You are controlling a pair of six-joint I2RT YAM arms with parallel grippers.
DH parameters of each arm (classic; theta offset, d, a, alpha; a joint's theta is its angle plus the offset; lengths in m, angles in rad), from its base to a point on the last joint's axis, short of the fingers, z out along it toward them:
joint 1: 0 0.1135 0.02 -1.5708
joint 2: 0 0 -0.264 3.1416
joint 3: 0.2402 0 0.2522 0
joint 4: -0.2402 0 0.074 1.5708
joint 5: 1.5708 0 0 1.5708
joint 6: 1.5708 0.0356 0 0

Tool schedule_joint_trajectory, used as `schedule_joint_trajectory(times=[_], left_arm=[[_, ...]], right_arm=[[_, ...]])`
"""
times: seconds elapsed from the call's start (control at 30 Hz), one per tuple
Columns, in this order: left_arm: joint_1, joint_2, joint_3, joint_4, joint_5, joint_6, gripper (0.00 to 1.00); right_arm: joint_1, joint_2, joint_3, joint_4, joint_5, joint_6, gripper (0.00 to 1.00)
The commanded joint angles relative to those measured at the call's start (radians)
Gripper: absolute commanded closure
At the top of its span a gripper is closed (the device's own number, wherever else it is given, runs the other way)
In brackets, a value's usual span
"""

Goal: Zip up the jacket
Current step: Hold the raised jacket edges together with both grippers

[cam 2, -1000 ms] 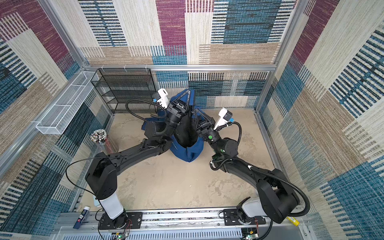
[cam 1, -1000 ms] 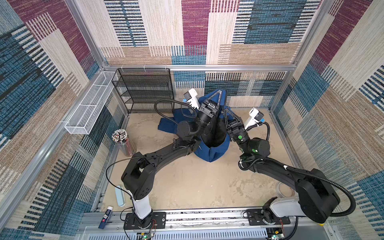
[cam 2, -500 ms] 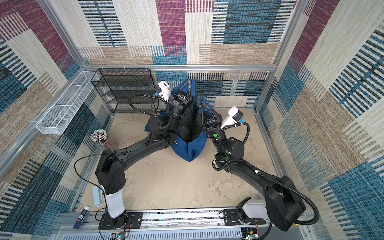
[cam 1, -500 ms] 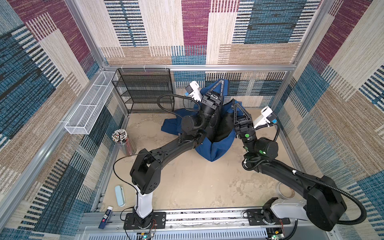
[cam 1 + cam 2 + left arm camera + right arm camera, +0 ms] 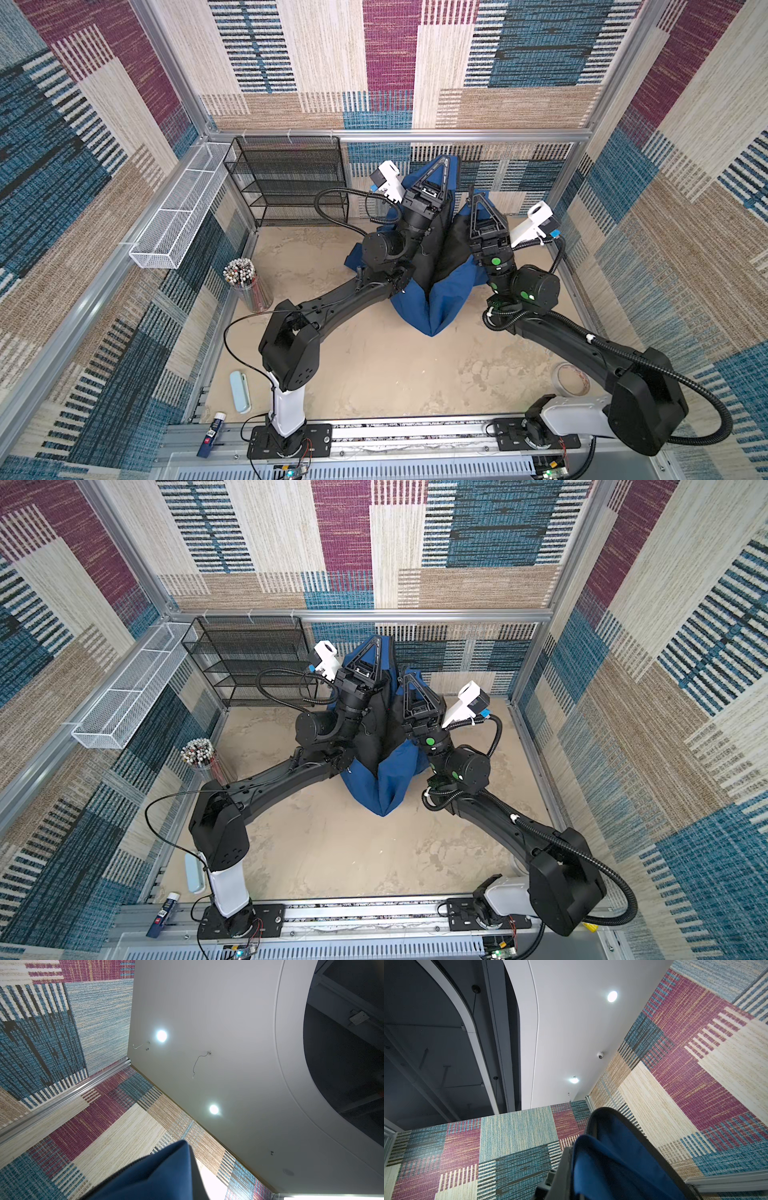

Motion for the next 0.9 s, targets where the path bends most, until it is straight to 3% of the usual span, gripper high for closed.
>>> schedule_joint_trajectory(times=[0.0, 0.87], left_arm=[[-0.002, -0.012, -0.008, 0.059, 0.009, -0.033, 1.00], [-0.013, -0.025, -0.033, 0.059, 0.006, -0.042, 1.00]], right_arm=[[-0.001, 0.009, 0.021, 0.334, -0.027, 0.011, 1.00], [-0.012, 0.050, 0.054, 0.363, -0.025, 0.081, 1.00]])
